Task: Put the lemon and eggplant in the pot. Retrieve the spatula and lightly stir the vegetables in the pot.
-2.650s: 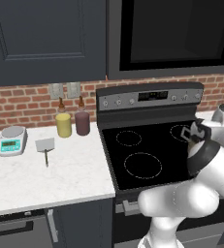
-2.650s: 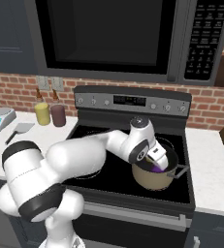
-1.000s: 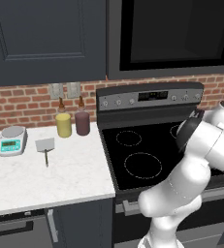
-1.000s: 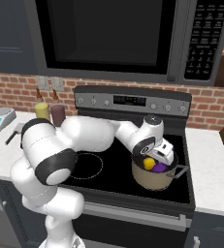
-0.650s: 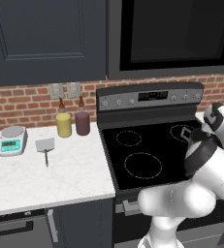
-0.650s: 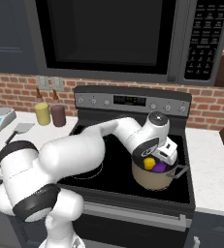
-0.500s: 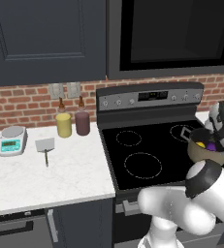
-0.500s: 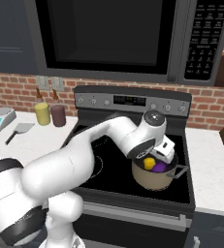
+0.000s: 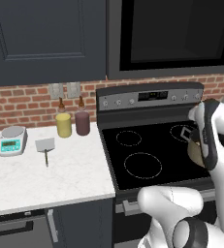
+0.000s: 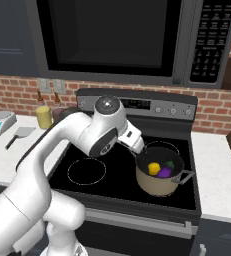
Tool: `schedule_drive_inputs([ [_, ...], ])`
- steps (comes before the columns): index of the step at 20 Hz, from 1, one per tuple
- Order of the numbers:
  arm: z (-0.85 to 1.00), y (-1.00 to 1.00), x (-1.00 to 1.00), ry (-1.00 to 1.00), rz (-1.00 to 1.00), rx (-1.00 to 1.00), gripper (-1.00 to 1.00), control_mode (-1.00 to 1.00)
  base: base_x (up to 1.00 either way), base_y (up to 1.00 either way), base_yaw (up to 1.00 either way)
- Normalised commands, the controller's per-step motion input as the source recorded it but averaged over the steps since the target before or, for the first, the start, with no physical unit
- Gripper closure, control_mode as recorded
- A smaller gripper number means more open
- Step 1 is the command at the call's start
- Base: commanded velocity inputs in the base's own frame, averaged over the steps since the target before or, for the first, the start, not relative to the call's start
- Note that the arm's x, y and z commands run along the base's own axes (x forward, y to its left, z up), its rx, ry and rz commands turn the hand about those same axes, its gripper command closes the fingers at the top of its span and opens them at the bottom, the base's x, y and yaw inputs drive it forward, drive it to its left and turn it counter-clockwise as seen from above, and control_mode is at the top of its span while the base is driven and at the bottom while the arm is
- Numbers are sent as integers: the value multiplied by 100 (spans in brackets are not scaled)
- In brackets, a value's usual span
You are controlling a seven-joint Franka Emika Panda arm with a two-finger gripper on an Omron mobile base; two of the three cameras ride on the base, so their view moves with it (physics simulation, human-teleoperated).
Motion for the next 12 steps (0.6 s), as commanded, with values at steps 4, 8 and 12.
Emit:
schedule_drive_inputs([
  [4, 28, 100, -9, 2, 3, -2, -100, -100, 0, 0, 0],
  [8, 10, 100, -13, 2, 0, -4, -100, -100, 0, 0, 0],
  [12, 2, 100, -11, 3, 0, -3, -100, -100, 0, 0, 0],
])
